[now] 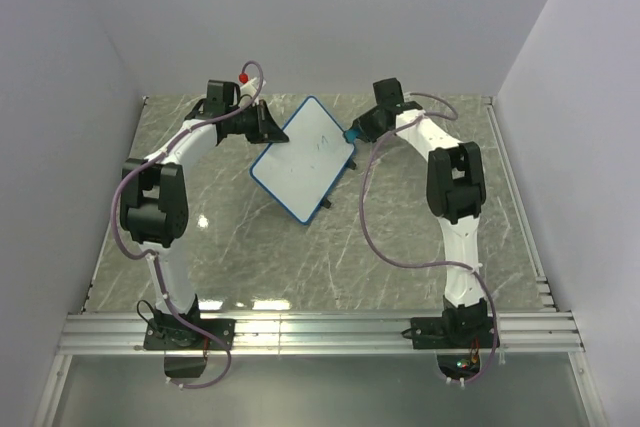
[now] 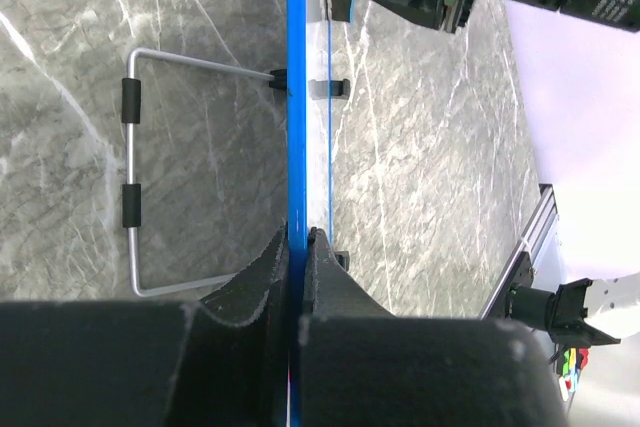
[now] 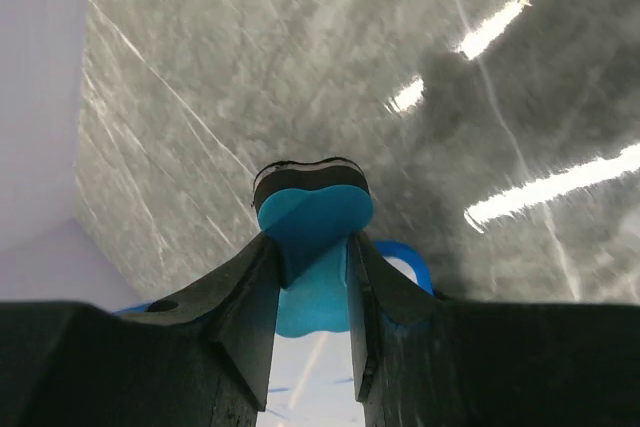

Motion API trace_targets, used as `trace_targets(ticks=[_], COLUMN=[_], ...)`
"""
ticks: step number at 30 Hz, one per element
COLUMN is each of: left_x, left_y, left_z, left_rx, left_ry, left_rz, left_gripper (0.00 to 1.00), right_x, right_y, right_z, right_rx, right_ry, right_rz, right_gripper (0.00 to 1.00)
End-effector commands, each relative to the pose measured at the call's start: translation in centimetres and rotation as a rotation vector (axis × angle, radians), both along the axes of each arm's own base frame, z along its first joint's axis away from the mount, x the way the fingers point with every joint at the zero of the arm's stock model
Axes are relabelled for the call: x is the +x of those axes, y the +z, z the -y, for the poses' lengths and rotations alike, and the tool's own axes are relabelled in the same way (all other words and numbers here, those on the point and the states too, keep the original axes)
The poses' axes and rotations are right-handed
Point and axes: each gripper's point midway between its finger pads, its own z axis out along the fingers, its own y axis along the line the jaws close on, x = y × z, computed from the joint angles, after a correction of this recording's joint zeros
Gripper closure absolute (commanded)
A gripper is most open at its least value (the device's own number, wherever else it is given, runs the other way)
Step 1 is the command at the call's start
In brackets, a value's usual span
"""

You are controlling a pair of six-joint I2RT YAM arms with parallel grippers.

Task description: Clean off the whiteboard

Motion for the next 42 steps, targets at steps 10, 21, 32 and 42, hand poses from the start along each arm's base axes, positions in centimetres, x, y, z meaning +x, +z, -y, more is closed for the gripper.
trace_targets(ticks=[10, 21, 32, 42], left_x=[-2.9, -2.5, -2.9, -3.1], left_y=[-3.8, -4.0, -3.8, -3.0], left_z=[0.9, 0.8, 0.6, 0.5], left_rx=[0.085, 0.093, 0.100, 0.110], left_ry=[-0.054, -0.047, -0.051, -0.049], left_rz=[-0.115, -0.113, -0.116, -0.106], left_gripper=[1.00, 1.00, 1.00, 1.00], right_x=[-6.8, -14.9, -5.2, -0.4], right_y=[6.1, 1.9, 0.3, -0.2], right_z=[-14.2, -15.9, -5.9, -0.8], right_rx=[0.151, 0.172, 0.011, -0.032], right_ry=[0.211, 0.282, 0.096, 0.018], right_rz=[0.087, -0.040, 0.007, 0.017], right_gripper=[1.00, 1.00, 1.00, 1.00])
